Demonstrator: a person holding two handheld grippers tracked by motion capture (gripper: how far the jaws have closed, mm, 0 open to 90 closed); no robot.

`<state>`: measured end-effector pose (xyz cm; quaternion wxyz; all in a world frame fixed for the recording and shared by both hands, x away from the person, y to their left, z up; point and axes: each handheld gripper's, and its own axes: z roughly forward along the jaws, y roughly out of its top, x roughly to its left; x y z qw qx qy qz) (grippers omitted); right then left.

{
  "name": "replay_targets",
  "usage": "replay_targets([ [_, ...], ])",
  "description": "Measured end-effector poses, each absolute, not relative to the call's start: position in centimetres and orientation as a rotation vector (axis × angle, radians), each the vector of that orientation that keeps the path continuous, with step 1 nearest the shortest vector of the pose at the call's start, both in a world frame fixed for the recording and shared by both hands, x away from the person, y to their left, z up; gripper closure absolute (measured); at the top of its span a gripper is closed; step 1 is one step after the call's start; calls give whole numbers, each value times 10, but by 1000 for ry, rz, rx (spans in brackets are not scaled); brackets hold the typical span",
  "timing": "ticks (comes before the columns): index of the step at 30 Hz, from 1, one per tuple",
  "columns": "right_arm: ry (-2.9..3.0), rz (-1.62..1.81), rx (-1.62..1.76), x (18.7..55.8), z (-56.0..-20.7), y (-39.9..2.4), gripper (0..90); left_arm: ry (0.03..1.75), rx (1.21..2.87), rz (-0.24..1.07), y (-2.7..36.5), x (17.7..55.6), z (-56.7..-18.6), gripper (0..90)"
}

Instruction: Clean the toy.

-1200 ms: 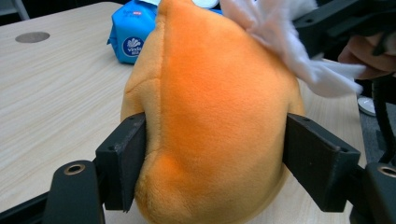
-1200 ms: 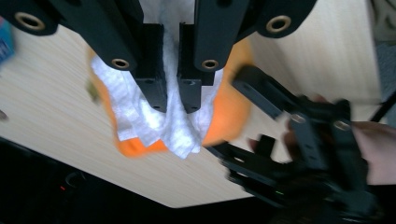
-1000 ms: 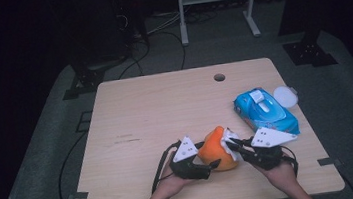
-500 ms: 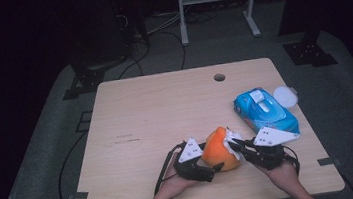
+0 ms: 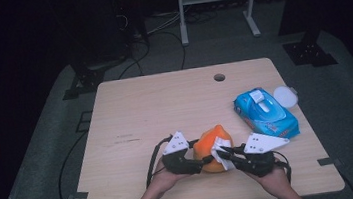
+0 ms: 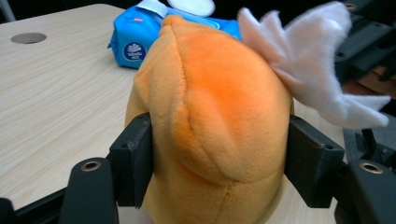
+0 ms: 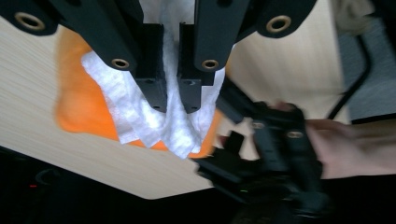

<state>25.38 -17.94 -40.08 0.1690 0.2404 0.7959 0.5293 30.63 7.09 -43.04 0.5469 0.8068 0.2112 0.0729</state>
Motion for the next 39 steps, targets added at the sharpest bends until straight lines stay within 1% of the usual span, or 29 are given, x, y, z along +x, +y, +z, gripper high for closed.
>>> replay_targets([
  [3, 2244, 1438, 680, 256, -402, -184, 828, 495, 1911, 184, 69, 306, -434, 310],
  [8, 2211, 1391, 778, 270, -409, -208, 824, 477, 1912, 187, 65, 304, -436, 295],
  [10, 2213, 1398, 785, 268, -408, -208, 826, 468, 1917, 190, 63, 302, -437, 293],
  [15, 2222, 1428, 705, 259, -400, -197, 825, 389, 1948, 232, 54, 292, -438, 295],
  [18, 2196, 1445, 745, 266, -398, -207, 824, 317, 1976, 264, 48, 284, -439, 295],
  [20, 2187, 1427, 778, 270, -401, -216, 823, 275, 2000, 312, 46, 280, -436, 292],
  [22, 2195, 1407, 802, 272, -404, -223, 824, 300, 1980, 315, 47, 282, -432, 254],
  [25, 2196, 1391, 808, 270, -405, -225, 824, 383, 1976, 244, 48, 289, -434, 178],
  [26, 2201, 1398, 800, 268, -405, -224, 826, 385, 1974, 230, 47, 289, -437, 173],
  [31, 2259, 1478, 688, 253, -396, -205, 826, 313, 1993, 256, 42, 281, -441, 248],
  [35, 2262, 1452, 630, 251, -391, -195, 826, 238, 2020, 299, 36, 271, -444, 256],
  [39, 2229, 1396, 701, 261, -395, -211, 826, 212, 2027, 343, 32, 267, -445, 249],
])
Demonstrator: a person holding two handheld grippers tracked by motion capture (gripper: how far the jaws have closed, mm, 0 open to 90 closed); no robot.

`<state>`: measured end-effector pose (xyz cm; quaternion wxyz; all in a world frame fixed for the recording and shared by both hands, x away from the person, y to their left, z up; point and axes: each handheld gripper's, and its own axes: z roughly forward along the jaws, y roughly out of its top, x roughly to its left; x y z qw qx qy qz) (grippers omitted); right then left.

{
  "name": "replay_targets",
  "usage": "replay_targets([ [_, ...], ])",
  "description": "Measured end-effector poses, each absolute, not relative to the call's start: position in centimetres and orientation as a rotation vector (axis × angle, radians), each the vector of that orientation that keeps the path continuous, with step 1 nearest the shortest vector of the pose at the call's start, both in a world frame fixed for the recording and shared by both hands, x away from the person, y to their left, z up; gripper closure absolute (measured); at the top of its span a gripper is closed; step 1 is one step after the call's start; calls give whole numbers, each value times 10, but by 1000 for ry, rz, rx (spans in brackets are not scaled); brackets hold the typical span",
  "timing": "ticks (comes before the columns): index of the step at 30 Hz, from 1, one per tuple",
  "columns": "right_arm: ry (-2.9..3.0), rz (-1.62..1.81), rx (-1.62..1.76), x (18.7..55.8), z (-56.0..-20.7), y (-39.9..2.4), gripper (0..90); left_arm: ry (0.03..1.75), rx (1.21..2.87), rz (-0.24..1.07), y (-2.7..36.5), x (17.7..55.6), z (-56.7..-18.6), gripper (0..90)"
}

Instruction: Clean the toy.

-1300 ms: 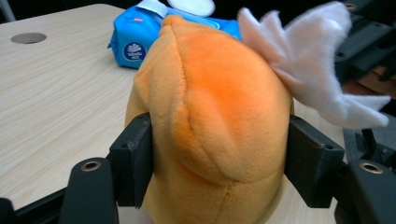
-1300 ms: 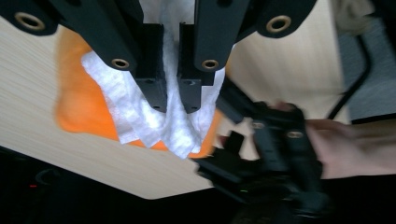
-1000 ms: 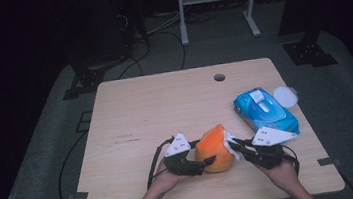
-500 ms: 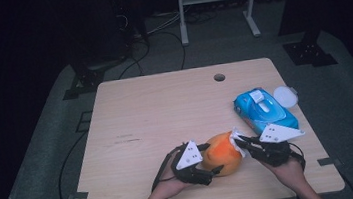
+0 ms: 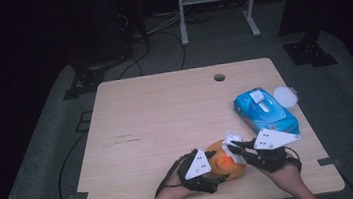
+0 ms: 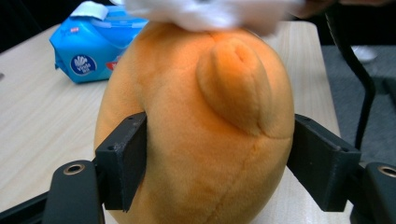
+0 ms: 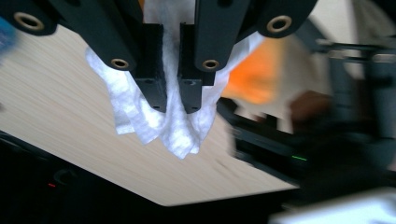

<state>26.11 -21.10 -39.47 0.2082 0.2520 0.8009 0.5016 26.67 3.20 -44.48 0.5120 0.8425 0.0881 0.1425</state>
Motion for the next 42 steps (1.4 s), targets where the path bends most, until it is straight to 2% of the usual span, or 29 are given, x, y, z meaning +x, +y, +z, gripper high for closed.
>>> replay_targets([
  [5, 2223, 1415, 816, 269, -400, -233, 826, 233, 2013, 331, 31, 269, -446, 241],
  [15, 2326, 1456, 577, 242, -390, -188, 824, 243, 2016, 310, 34, 270, -449, 245],
  [23, 2267, 1454, 799, 268, -396, -222, 826, 194, 2021, 340, 29, 264, -451, 248],
  [29, 2299, 1412, 717, 260, -394, -208, 825, 186, 2034, 352, 28, 261, -452, 248],
  [37, 2280, 1363, 823, 273, -398, -228, 825, 139, 2063, 391, 21, 256, -451, 245],
  [42, 2331, 1401, 733, 266, -397, -206, 826, 118, 2076, 409, 21, 254, -452, 244],
])
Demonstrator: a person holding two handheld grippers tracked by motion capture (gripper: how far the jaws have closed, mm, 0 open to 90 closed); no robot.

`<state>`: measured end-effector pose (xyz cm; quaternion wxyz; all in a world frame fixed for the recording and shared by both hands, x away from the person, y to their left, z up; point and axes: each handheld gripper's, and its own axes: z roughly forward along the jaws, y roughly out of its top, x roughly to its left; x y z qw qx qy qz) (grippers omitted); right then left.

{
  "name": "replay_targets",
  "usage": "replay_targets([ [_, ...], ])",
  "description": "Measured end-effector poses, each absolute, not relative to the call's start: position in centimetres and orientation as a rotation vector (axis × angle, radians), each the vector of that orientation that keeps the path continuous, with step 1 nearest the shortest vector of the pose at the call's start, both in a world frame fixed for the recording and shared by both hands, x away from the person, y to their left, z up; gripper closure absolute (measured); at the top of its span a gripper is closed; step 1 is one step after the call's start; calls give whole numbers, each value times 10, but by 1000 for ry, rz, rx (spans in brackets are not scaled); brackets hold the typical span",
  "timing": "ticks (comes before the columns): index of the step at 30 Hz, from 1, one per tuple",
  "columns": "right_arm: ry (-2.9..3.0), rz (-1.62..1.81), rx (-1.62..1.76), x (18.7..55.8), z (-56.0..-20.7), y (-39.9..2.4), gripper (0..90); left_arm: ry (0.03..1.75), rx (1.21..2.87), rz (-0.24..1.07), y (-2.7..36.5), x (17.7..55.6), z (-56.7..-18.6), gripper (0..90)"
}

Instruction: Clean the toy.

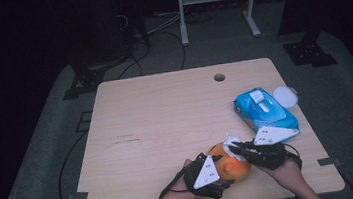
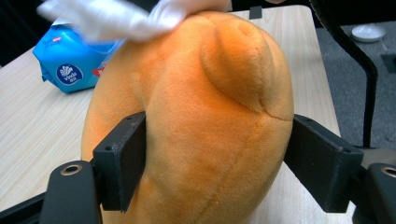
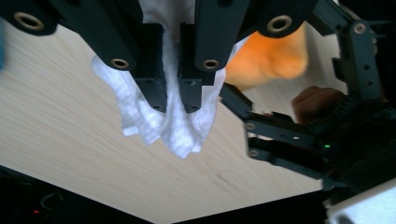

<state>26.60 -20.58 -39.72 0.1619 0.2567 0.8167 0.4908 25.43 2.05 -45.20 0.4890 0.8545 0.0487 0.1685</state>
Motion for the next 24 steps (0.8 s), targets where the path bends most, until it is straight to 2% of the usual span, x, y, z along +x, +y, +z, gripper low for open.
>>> replay_targets([
  [3, 2327, 1400, 750, 273, -397, -208, 826, 127, 2070, 400, 23, 256, -452, 247],
  [11, 2237, 1420, 903, 279, -399, -247, 826, 181, 2037, 355, 27, 263, -453, 253],
  [18, 2264, 1450, 832, 274, -399, -234, 826, 239, 2018, 289, 36, 273, -453, 258],
  [24, 2222, 1375, 965, 286, -407, -253, 826, 227, 2030, 302, 38, 273, -453, 258],
])
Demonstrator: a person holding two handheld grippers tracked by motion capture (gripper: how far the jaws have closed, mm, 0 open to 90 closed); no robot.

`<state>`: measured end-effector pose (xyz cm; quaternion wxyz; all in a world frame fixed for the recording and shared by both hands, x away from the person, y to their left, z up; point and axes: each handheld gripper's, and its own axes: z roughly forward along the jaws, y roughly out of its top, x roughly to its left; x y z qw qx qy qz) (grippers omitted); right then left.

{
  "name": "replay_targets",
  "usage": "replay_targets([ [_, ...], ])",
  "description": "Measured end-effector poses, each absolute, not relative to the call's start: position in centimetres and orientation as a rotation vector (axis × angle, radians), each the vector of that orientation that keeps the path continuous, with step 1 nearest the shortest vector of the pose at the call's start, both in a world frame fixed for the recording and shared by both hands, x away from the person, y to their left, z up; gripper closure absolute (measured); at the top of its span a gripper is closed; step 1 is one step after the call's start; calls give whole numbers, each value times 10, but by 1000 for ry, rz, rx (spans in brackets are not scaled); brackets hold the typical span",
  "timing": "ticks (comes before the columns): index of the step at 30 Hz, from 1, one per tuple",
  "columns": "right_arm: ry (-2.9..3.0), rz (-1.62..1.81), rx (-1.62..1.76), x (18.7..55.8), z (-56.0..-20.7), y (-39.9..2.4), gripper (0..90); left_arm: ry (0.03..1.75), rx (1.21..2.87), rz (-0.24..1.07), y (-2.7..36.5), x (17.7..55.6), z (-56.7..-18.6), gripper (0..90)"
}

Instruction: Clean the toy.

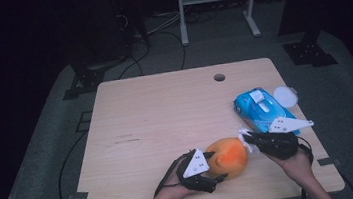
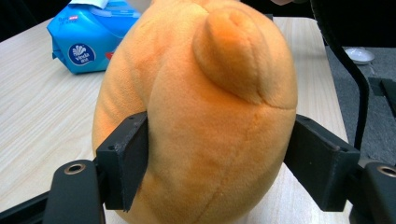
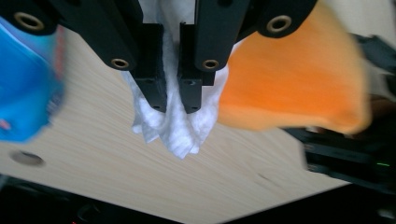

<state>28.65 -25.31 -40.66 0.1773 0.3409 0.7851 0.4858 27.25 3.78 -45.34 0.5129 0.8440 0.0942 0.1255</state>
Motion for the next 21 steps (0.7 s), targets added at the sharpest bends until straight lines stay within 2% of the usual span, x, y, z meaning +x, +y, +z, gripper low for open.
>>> replay_targets([
  [9, 2245, 1480, 927, 288, -407, -244, 825, 238, 2023, 293, 38, 274, -454, 257],
  [16, 2254, 1387, 997, 293, -414, -254, 825, 249, 2017, 276, 41, 276, -454, 258],
  [21, 2226, 1480, 921, 282, -398, -249, 825, 278, 1997, 262, 41, 279, -455, 258],
])
